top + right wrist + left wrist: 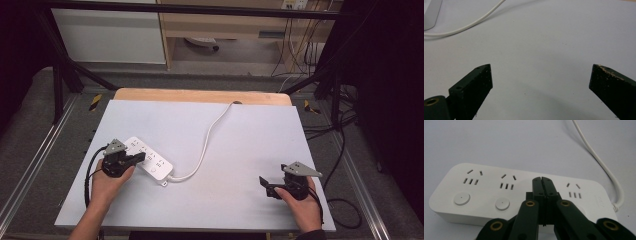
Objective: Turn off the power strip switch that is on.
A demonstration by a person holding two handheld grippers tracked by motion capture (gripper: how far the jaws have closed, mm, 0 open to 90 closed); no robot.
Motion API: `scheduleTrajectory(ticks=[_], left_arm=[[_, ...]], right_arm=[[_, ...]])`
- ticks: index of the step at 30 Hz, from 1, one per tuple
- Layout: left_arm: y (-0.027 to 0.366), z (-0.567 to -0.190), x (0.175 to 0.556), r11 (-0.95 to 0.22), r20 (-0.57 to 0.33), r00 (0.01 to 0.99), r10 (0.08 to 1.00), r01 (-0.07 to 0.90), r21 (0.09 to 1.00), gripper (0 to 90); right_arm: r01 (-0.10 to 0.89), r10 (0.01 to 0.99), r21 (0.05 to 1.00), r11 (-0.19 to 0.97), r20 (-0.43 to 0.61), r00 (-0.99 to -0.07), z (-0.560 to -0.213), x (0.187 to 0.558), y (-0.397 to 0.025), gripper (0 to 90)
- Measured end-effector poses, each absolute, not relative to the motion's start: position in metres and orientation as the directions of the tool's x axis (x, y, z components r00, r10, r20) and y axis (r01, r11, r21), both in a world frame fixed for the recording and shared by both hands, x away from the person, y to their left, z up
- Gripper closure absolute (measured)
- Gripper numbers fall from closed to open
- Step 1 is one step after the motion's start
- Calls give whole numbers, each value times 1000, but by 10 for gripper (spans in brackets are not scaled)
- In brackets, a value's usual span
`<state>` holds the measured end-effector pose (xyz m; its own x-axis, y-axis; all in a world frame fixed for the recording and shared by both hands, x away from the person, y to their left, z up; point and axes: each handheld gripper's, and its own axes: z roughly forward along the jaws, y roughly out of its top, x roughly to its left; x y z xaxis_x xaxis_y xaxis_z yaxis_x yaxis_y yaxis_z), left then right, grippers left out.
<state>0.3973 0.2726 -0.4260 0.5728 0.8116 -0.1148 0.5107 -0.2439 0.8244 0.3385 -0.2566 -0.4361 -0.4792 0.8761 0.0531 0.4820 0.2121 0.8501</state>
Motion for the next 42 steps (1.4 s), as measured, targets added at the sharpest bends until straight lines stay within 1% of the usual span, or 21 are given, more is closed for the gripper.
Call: scheduleTrajectory(ticks=[8, 31, 42], left_arm=[[271, -429, 394, -265, -107, 577, 810, 523, 810, 900], [268, -431, 395, -296, -82, 587, 806, 519, 802, 900], [269, -432, 396, -278, -105, 581, 807, 531, 800, 900]], right_arm=[[483, 878, 851, 207, 56, -476, -435, 338, -258, 55], [483, 879, 851, 207, 56, -474, -435, 338, -257, 59], [485, 878, 849, 210, 55, -475, -435, 338, -257, 59]])
